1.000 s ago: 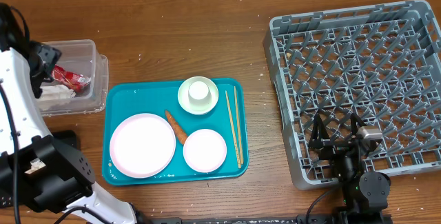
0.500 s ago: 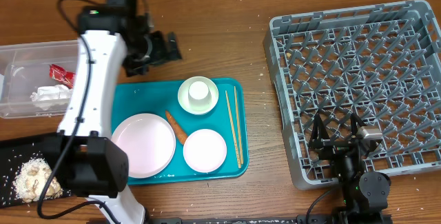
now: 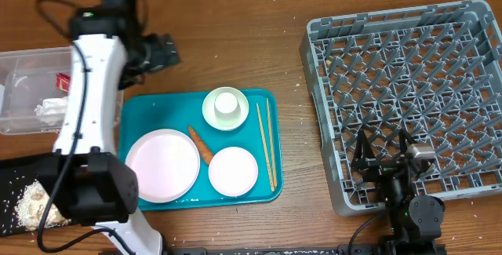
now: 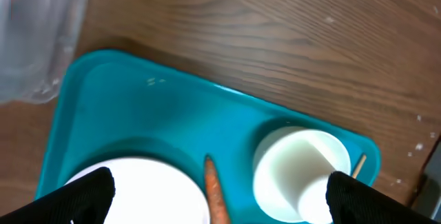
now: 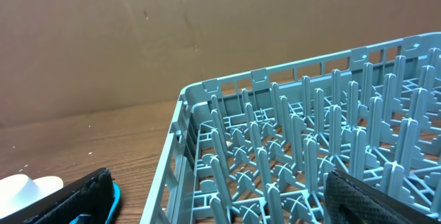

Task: Sort waste into correct bins and load items into the dishwasher
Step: 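Drop the red wrapper into the clear plastic bin, then reach the right gripper over the white cup on the tray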

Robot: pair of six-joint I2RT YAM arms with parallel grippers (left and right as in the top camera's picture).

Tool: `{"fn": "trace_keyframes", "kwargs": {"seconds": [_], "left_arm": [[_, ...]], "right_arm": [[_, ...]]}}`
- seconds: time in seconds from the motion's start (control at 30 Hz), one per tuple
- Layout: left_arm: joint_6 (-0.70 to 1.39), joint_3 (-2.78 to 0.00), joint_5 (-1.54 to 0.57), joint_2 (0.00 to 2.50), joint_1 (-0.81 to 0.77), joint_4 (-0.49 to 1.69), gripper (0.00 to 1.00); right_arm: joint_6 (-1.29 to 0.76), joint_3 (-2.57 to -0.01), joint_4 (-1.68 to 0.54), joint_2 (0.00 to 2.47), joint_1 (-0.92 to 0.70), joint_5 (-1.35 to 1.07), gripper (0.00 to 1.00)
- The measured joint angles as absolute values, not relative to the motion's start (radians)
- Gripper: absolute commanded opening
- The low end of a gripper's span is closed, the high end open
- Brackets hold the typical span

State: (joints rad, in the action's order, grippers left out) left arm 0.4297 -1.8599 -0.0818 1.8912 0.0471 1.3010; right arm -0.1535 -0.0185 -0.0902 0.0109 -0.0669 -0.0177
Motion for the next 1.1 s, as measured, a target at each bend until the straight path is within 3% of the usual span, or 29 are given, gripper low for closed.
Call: {"fn": "trace_keyframes", "kwargs": {"seconds": [0.2, 0.43, 0.57, 0.77, 0.93, 1.1], "left_arm": [[0.443, -1.86, -0.128, 1.893, 0.133, 1.383, 1.0], [0.443, -1.86, -0.178, 1.893, 0.133, 1.393, 1.0], [0.443, -1.86, -0.259, 1.893, 0.133, 1.405, 1.0], [0.443, -1.86, -0.283, 1.893, 0.133, 1.4, 1.0], [0.443, -1.86, -0.289, 1.893, 0.133, 1.371, 1.0], [0.443, -1.862, -0.247, 1.893, 0.133, 1.393, 1.0]], "right_arm": [[-0.155, -0.019, 0.051, 0.012, -0.067, -0.136, 1.0], [-0.316, -0.019, 0.279, 0.01, -0.067, -0.755, 1.0], [-0.446, -0.019, 0.286, 0.01, -0.067, -0.842, 1.0], [-0.644, -0.022, 0.651, 0.009, -0.067, -0.759, 1.0], [-0.669, -0.124, 0.481, 0.034, -0.067, -0.649, 1.0], [-0.535, -0.437, 0.211, 0.229, -0.067, -0.593, 1.0]]}}
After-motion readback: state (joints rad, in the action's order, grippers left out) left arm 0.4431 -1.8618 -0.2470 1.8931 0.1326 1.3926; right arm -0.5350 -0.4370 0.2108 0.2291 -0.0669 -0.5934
